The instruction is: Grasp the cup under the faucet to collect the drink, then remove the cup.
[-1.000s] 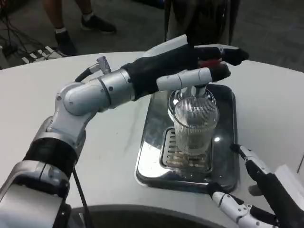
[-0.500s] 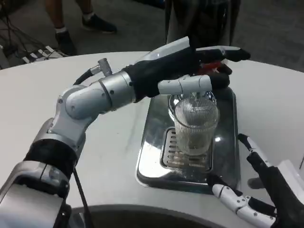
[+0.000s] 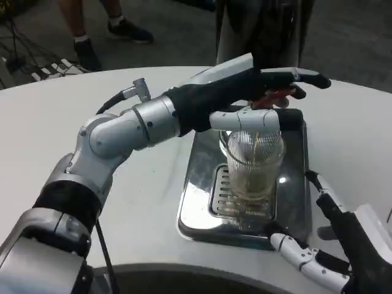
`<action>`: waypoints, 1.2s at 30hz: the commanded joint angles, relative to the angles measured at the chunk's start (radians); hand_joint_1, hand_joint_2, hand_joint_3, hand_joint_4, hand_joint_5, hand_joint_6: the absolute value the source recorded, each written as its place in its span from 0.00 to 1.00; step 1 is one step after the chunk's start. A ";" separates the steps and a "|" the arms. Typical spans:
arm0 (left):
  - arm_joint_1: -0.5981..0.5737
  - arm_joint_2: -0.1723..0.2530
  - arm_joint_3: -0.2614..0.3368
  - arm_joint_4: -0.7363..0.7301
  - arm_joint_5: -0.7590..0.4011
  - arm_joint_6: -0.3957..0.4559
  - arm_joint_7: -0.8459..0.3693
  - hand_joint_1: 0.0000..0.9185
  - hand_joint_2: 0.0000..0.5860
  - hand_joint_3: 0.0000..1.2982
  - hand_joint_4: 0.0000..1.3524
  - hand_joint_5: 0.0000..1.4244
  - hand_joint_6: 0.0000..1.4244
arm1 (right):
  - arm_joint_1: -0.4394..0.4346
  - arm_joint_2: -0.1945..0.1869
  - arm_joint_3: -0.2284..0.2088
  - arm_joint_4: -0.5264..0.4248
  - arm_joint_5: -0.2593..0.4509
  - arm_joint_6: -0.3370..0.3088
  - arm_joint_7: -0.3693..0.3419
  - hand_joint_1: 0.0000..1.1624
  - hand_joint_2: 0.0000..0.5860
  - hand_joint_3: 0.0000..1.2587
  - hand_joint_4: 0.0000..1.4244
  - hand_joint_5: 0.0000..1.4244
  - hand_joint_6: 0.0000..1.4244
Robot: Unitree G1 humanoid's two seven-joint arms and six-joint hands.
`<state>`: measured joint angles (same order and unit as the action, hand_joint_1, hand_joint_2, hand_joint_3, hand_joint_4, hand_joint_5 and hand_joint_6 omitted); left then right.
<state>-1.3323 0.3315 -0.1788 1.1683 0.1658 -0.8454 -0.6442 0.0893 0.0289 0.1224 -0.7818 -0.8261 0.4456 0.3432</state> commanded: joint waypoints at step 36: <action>-0.027 0.015 -0.007 0.015 0.025 -0.006 -0.026 0.00 0.00 0.17 0.07 0.12 0.15 | -0.488 0.018 -0.034 0.904 0.354 -0.433 -0.743 0.60 0.32 0.00 0.00 0.08 0.18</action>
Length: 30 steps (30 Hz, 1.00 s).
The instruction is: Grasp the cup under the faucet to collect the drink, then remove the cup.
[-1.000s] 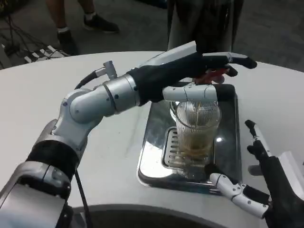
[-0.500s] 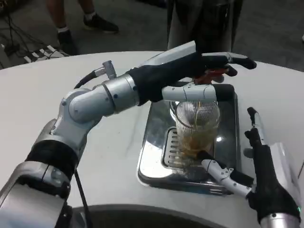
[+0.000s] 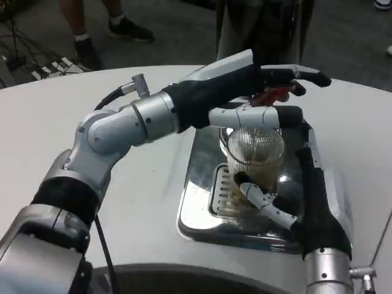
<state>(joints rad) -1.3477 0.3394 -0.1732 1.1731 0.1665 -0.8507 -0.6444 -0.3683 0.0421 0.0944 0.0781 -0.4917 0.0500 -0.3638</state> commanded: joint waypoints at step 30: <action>-0.039 0.021 -0.016 0.008 0.031 -0.005 -0.044 0.00 0.01 0.17 0.07 0.12 0.15 | -0.185 -0.003 -0.003 0.273 0.113 -0.124 -0.053 0.61 0.32 0.00 0.01 0.09 0.18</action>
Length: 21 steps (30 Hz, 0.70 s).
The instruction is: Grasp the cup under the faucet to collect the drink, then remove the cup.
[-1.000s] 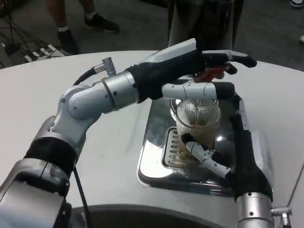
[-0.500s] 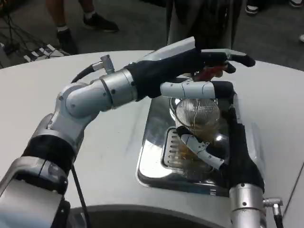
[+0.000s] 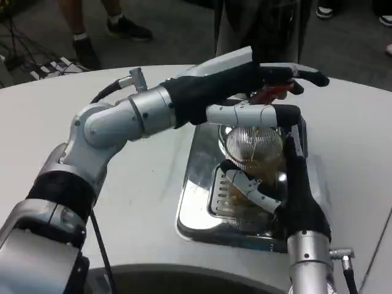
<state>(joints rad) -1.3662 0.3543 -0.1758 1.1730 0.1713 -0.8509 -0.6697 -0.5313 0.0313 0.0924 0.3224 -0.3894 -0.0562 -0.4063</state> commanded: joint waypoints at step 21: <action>-0.029 0.020 -0.009 0.024 0.040 -0.003 -0.012 0.00 0.01 0.17 0.07 0.13 0.15 | -0.086 0.016 0.039 0.155 -0.028 -0.018 -0.094 0.61 0.34 0.00 0.03 0.11 0.20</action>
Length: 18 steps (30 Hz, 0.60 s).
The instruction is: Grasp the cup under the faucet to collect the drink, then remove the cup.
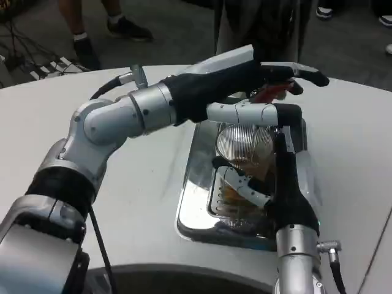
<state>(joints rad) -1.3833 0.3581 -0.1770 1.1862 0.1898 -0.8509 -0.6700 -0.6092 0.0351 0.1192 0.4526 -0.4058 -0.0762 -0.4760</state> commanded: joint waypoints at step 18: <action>-0.010 0.024 0.000 0.014 0.025 -0.002 -0.008 0.00 0.00 0.17 0.10 0.14 0.15 | -0.023 0.042 0.039 0.061 -0.042 0.043 -0.085 0.62 0.38 0.13 0.16 0.22 0.30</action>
<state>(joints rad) -1.3845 0.3658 -0.1738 1.1865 0.1993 -0.8527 -0.6698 -0.6332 0.0652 0.1450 0.4893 -0.4376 -0.0522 -0.5538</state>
